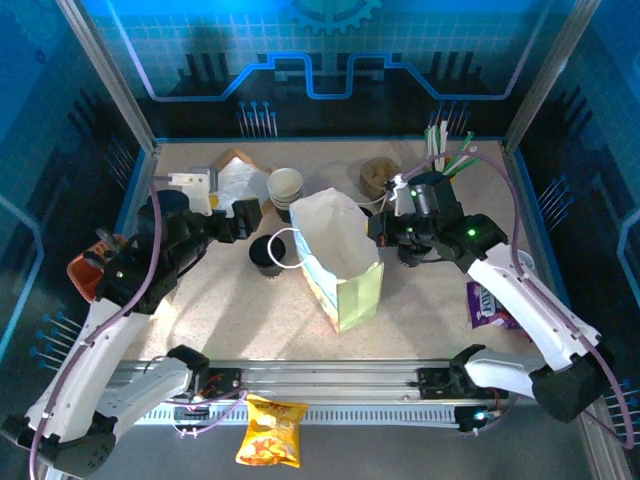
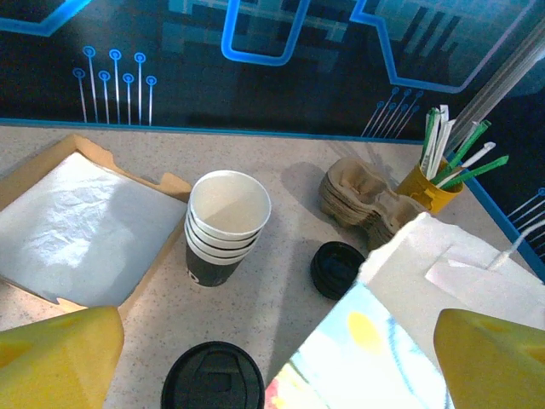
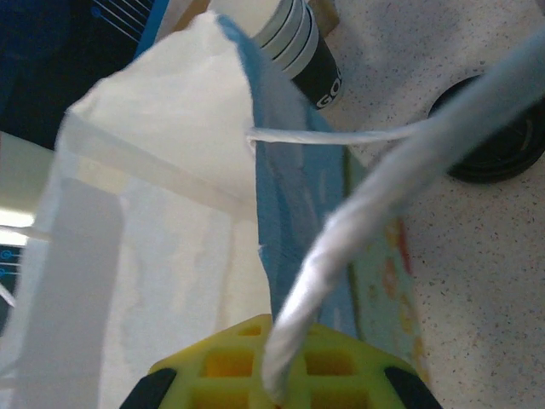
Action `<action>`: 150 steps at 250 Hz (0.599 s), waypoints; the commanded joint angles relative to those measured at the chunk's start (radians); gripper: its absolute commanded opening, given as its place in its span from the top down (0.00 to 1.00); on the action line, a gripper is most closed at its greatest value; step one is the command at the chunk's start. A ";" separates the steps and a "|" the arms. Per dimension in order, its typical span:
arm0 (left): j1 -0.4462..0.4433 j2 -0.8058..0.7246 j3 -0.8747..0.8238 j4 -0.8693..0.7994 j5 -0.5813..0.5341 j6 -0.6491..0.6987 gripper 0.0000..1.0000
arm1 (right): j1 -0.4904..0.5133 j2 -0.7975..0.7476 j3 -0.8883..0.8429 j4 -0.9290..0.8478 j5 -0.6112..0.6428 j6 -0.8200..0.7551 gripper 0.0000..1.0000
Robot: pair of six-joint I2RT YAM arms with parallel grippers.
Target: Pack the takeout coffee
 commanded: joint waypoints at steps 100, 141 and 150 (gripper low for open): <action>0.010 0.046 0.016 0.029 0.087 0.038 0.05 | -0.021 -0.073 0.106 -0.143 -0.052 -0.229 0.40; 0.010 0.091 0.045 0.028 0.116 0.041 0.04 | -0.055 -0.152 0.139 -0.207 -0.061 -0.301 0.31; 0.010 0.106 0.055 0.028 0.131 0.041 0.04 | -0.068 -0.167 0.147 -0.204 -0.059 -0.315 0.30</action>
